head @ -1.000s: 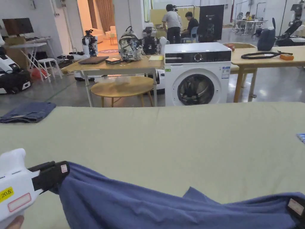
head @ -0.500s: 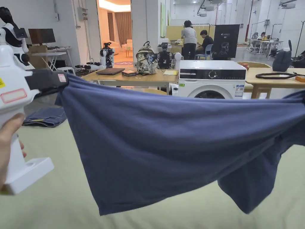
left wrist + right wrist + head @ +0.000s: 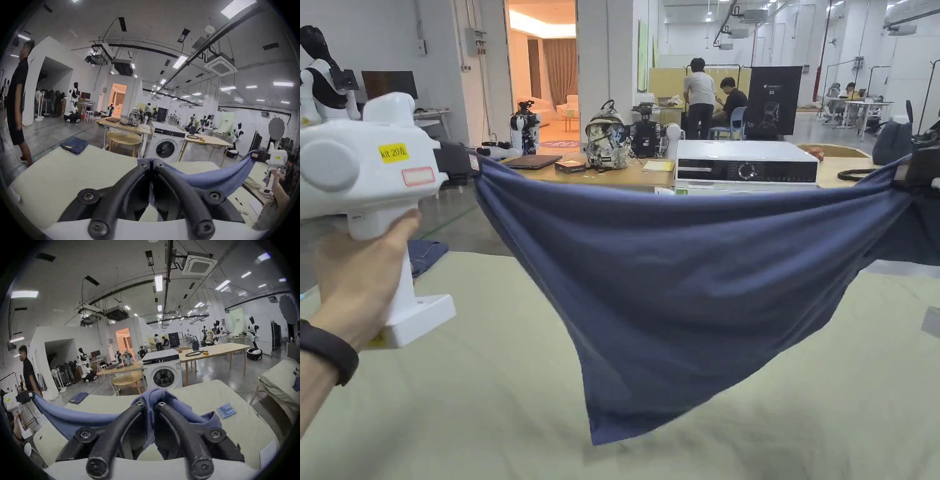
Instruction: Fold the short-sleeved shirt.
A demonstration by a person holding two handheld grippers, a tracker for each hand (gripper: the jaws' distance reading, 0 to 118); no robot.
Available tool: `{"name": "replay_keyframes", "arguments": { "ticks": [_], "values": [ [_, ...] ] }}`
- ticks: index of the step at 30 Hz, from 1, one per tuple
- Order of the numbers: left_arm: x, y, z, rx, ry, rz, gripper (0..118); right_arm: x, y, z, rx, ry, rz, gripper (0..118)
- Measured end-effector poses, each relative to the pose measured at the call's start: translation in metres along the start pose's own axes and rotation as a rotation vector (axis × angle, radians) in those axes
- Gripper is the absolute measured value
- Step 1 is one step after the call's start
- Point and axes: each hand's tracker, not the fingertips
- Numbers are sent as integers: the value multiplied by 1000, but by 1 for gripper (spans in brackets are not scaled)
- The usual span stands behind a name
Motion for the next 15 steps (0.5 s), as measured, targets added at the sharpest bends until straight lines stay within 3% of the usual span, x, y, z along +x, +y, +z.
{"name": "replay_keyframes", "arguments": {
  "ticks": [1, 4, 7, 12, 15],
  "values": [
    [-11, -10, -11, -51, -21, -12, 0, 0, -8, -7, -28, 34, 9, 6],
    [-17, -47, -22, -91, -2, -95, 0, 0, -36, -26, -64, 1, 17, 6],
    [-34, -86, -20, -149, 9, -44, 0, 15, -69, -34, -98, -13, -25, 6],
    [-69, -157, 43, -199, -8, -11, 0, 56, -154, 10, -135, 19, -99, 6],
    [-83, -208, 98, -281, 2, 37, 0, 69, -225, 59, -167, 3, -106, 6]
  ]
}}
